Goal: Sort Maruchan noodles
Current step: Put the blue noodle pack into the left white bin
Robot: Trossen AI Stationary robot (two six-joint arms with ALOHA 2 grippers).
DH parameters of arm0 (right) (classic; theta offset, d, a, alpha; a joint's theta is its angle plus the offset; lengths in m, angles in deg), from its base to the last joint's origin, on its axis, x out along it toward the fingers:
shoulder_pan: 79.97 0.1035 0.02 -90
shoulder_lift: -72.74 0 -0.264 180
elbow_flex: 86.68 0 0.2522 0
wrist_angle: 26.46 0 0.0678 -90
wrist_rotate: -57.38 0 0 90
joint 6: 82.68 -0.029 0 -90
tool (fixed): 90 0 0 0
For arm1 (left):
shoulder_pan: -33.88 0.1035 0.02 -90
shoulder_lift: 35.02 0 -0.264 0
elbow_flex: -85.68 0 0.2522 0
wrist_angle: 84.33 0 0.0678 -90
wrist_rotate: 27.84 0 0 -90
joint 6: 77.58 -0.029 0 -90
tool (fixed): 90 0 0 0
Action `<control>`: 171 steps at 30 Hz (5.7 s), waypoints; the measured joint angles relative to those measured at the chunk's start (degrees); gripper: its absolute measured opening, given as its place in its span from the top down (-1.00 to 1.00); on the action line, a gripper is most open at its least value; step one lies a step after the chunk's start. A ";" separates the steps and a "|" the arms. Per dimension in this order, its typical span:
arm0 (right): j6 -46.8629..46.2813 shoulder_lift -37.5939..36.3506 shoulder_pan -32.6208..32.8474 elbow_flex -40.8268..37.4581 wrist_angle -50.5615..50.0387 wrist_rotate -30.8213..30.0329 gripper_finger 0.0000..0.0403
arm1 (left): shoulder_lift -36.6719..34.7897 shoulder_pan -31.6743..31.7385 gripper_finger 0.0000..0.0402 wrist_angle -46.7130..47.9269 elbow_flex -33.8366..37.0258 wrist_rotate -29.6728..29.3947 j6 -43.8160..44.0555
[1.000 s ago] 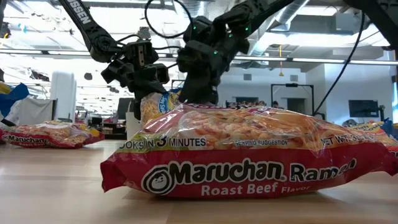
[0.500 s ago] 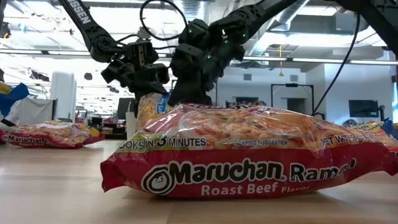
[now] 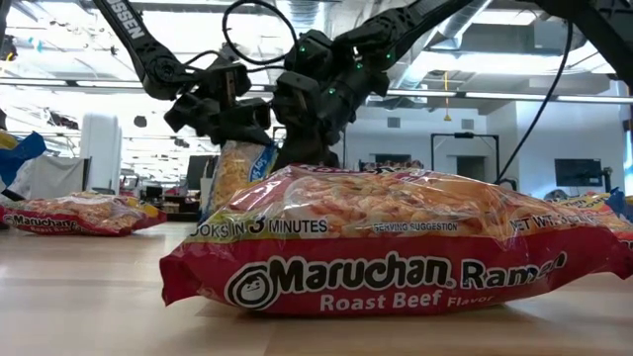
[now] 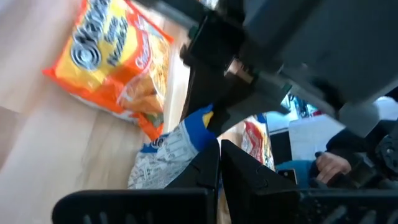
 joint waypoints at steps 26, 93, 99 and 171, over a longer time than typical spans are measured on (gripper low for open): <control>17.39 -7.36 -10.40 14.86 -10.05 -6.80 0.97 | -32.38 12.19 1.00 -0.79 -0.09 -11.96 5.36; 39.37 -6.62 -7.93 33.55 -48.66 -15.52 0.96 | -12.22 4.25 0.04 34.22 -30.71 -23.72 -4.81; 37.97 -6.60 -6.86 31.76 -48.77 -15.58 0.96 | -7.94 0.08 0.04 33.82 -31.23 -22.87 -5.69; 43.23 -8.68 -6.21 31.10 -47.05 -24.33 0.15 | -1.17 -3.24 0.92 31.66 -31.17 -25.10 -20.30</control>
